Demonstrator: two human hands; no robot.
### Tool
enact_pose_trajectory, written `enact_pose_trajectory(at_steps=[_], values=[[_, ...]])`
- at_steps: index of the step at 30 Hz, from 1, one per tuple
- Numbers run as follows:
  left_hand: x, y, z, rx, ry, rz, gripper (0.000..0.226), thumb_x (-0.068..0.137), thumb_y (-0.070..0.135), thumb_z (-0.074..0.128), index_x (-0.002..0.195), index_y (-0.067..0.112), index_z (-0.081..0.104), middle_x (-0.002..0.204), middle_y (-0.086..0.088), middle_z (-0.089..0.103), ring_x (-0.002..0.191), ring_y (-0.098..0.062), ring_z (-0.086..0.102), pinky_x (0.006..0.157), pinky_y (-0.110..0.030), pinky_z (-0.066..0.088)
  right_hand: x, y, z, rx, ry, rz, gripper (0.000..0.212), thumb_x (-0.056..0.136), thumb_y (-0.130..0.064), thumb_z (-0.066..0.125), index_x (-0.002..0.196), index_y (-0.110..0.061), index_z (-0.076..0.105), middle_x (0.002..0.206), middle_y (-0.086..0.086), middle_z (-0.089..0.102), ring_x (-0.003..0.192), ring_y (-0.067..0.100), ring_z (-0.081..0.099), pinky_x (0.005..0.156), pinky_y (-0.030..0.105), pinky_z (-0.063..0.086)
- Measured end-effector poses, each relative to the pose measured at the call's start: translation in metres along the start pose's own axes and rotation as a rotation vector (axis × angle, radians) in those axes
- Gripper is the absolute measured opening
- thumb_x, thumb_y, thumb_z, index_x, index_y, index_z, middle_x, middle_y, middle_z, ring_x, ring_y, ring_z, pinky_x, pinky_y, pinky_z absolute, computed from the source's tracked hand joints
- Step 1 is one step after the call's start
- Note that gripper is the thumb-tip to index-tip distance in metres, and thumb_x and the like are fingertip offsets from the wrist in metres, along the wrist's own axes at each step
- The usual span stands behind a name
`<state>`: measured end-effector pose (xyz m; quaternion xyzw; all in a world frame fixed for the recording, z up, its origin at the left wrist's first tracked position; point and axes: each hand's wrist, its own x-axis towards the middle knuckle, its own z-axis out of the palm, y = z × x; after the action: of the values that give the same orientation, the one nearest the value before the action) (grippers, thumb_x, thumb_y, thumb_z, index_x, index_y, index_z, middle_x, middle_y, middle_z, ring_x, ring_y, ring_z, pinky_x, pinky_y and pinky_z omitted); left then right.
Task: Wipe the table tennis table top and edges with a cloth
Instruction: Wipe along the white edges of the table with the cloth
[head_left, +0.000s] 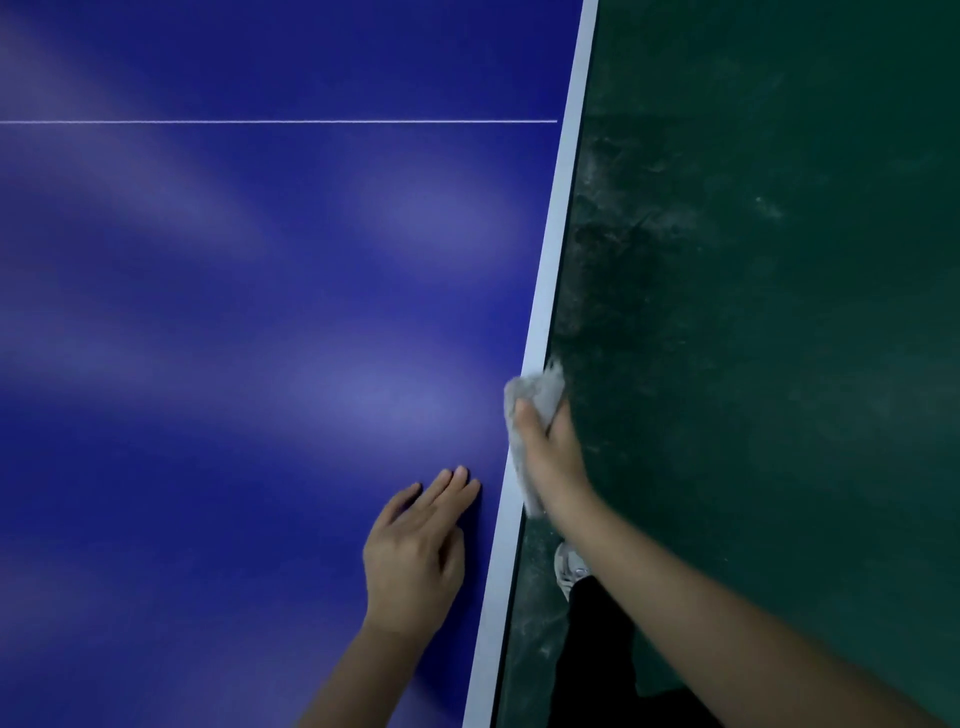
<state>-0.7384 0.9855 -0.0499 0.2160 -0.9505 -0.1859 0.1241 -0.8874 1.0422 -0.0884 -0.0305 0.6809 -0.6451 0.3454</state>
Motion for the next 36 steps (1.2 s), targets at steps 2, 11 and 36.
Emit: enact_pose_trajectory(at_steps=[2,11,36], values=[[0.023,-0.003,-0.002,0.027,0.103,0.018,0.041,0.077,0.005,0.037,0.089,0.013,0.075,0.096,0.003,0.073,0.085,-0.011,0.070,0.074,-0.025,0.039,0.001,0.003,-0.001,-0.012,-0.006,0.030,0.059,0.096,-0.031,0.050,0.148,-0.022,0.024,0.142,0.001,0.046,0.124,0.013,0.048,0.084,0.004,0.038],[0.145,0.009,0.001,0.021,0.035,-0.070,0.030,0.075,-0.001,0.046,0.087,0.010,0.071,0.077,0.000,0.071,0.046,-0.018,0.045,0.065,-0.025,0.036,0.162,-0.101,-0.015,-0.011,0.021,0.053,0.037,0.099,-0.030,0.045,0.133,-0.015,0.045,0.114,0.003,0.059,0.097,0.012,0.059,0.083,0.023,0.043],[0.474,-0.017,0.087,0.148,-0.148,-0.114,0.050,0.099,0.012,0.029,0.148,0.007,0.019,0.157,-0.006,0.014,0.145,-0.016,0.008,0.117,-0.031,0.001,0.329,-0.164,-0.029,0.015,-0.008,-0.095,0.063,0.099,-0.021,0.044,0.151,-0.016,0.009,0.156,0.003,0.021,0.142,0.017,0.023,0.118,0.034,0.019]])
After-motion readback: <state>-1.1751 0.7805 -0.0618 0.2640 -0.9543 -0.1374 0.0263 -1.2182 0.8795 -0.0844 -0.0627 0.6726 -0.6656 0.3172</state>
